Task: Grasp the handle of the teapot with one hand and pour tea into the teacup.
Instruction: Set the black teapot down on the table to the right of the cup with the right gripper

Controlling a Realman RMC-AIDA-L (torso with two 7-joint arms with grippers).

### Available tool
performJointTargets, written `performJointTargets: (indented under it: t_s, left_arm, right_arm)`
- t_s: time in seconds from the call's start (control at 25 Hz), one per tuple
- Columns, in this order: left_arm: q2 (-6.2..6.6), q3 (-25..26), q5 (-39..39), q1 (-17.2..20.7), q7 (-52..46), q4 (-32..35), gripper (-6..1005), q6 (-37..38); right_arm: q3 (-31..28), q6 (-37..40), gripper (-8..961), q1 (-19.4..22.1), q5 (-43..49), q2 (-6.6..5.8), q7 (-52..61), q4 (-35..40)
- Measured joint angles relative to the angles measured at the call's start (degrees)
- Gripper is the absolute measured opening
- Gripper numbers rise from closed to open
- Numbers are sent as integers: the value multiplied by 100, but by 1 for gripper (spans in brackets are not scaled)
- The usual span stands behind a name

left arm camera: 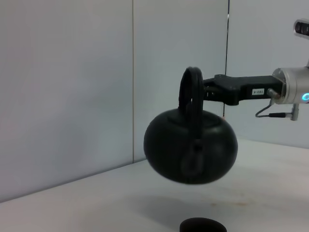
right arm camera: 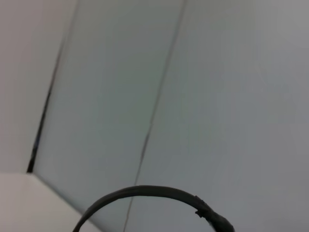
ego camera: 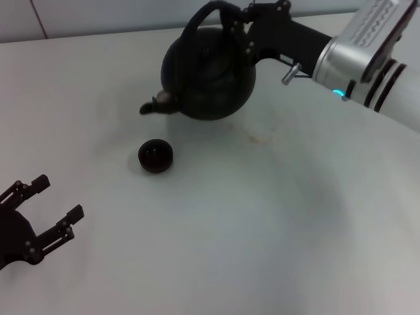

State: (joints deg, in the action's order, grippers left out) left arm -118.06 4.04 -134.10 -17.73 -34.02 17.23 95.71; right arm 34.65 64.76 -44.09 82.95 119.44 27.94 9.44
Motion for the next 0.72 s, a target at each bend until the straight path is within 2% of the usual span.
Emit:
performJointTargets:
  t_s: [0.16, 0.72]
  left_arm:
    - [1, 0, 1, -1, 0, 0, 802, 0]
    - [-4, 0, 53, -32, 0, 0, 801, 10]
  right_arm:
    - [-13, 3, 66, 125, -270, 0, 287, -1]
    - [-29, -127, 66, 431, -385, -18, 883, 38]
